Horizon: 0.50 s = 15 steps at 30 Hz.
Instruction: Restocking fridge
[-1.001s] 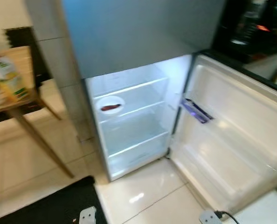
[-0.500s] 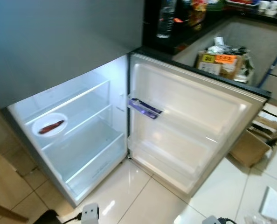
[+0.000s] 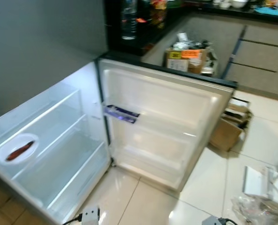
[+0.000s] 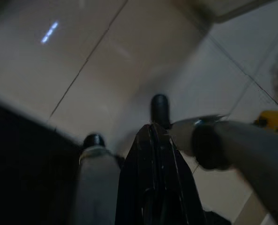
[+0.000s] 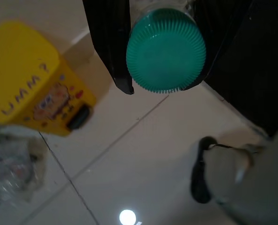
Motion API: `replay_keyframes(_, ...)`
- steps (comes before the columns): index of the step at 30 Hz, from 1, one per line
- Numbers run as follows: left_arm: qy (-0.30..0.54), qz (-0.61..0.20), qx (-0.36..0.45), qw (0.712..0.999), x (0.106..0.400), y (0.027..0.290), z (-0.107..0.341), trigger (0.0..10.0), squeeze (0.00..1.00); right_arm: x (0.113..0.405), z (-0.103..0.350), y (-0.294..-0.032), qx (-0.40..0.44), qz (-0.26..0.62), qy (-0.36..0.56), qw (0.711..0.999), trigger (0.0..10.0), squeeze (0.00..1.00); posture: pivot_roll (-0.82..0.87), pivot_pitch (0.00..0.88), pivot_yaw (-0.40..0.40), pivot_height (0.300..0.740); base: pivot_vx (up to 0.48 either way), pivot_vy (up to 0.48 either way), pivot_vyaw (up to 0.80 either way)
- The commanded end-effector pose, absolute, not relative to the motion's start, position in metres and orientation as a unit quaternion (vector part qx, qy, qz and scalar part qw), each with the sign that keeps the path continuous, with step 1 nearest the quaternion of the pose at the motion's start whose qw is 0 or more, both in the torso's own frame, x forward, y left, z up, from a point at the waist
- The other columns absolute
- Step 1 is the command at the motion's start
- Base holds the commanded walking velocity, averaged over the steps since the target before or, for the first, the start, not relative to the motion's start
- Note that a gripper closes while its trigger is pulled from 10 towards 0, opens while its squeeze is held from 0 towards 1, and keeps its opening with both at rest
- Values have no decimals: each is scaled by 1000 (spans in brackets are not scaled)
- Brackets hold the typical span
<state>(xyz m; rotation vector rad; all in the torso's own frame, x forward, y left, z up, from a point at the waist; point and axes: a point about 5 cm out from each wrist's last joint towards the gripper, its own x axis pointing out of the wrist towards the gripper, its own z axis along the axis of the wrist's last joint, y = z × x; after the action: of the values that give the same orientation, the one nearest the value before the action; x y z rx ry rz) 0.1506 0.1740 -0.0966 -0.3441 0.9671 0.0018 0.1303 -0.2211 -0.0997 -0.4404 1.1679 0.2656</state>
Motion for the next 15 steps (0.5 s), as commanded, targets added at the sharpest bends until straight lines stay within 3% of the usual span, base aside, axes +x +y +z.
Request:
replay_keyframes(1,479,6,-161,863,139,175,-101,10000,0,129,-101,-219,-205,126,549,801,10000,0,-88,10,-25,740,0,0,-788)
replay_keyframes(15,473,4,-146,869,144,182,-98,10000,0,132,-102,-209,-198,127,543,806,10000,0,-77,0,-1,740,0,0,-788)
